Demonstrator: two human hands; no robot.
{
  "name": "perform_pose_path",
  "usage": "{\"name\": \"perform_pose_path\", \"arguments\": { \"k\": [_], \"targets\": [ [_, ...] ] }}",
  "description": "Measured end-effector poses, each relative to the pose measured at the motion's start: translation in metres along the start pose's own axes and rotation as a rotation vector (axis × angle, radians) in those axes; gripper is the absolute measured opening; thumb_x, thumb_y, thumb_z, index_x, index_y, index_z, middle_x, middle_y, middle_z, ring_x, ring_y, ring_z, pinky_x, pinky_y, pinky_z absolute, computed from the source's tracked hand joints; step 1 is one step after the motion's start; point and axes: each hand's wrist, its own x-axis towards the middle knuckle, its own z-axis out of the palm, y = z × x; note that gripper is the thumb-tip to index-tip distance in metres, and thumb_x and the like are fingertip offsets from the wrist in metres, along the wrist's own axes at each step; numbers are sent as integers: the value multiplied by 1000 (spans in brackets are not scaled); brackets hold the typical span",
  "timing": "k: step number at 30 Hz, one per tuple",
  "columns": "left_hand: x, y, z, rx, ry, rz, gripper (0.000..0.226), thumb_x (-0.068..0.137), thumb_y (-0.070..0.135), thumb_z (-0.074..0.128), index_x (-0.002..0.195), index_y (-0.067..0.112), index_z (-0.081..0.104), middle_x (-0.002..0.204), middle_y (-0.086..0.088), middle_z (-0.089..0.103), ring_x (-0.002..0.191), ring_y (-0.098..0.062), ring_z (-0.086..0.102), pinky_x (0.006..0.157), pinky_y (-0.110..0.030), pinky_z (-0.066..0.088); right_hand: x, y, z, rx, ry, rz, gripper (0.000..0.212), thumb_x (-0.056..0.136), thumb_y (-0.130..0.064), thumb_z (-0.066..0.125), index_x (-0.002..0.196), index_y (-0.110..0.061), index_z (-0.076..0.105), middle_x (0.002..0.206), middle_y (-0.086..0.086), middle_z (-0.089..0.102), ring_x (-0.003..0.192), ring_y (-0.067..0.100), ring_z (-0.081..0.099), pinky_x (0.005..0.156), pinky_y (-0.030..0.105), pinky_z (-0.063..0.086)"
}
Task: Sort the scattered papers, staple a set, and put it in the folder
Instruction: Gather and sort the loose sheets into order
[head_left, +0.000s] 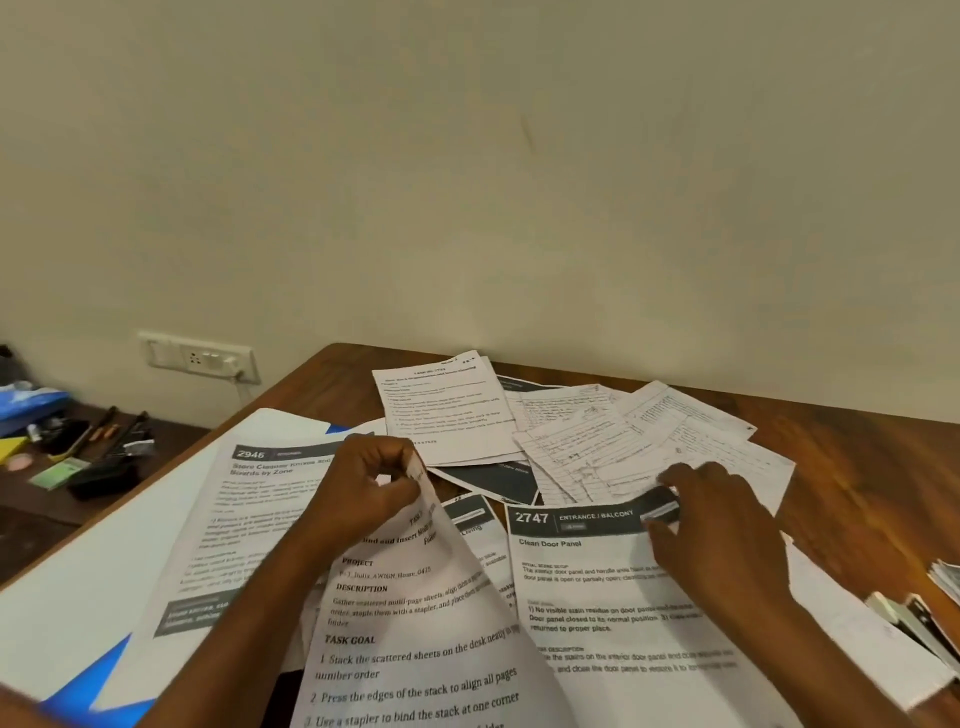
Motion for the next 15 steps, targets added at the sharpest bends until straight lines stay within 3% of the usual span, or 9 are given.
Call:
{"name": "perform_pose_path", "arguments": {
  "k": [5,10,13,15],
  "targets": [
    [-10,-1,-10,-23,-50,38,11,74,6,64,71,8,74,74,-4,77,72,-18,73,77,-28,58,-18,-69,11,38,-100,-212,64,84,-50,77,140,-28,55,138,0,57,127,23,52,107,42,45],
    [-19,-13,-18,-41,-123,35,10,74,4,84,77,9,75,88,-7,80,86,-23,77,81,-31,59,-16,-105,28,115,-282,-303,53,86,-64,68,130,-37,56,135,-9,56,128,17,49,106,40,40],
    [-22,-17,-19,-58,-136,-12,19,72,-3,90,81,0,74,95,-7,81,94,-21,78,85,-37,62,-8,-116,36,179,-301,-294,45,84,-65,71,117,-36,64,126,-10,63,121,16,55,101,40,42],
    [-23,-18,-18,-38,-141,-14,18,74,-3,89,82,3,74,95,-3,82,96,-18,78,88,-38,61,0,-118,40,171,-308,-263,52,78,-70,74,116,-35,65,123,-8,64,117,18,58,99,39,45]
  ]
}}
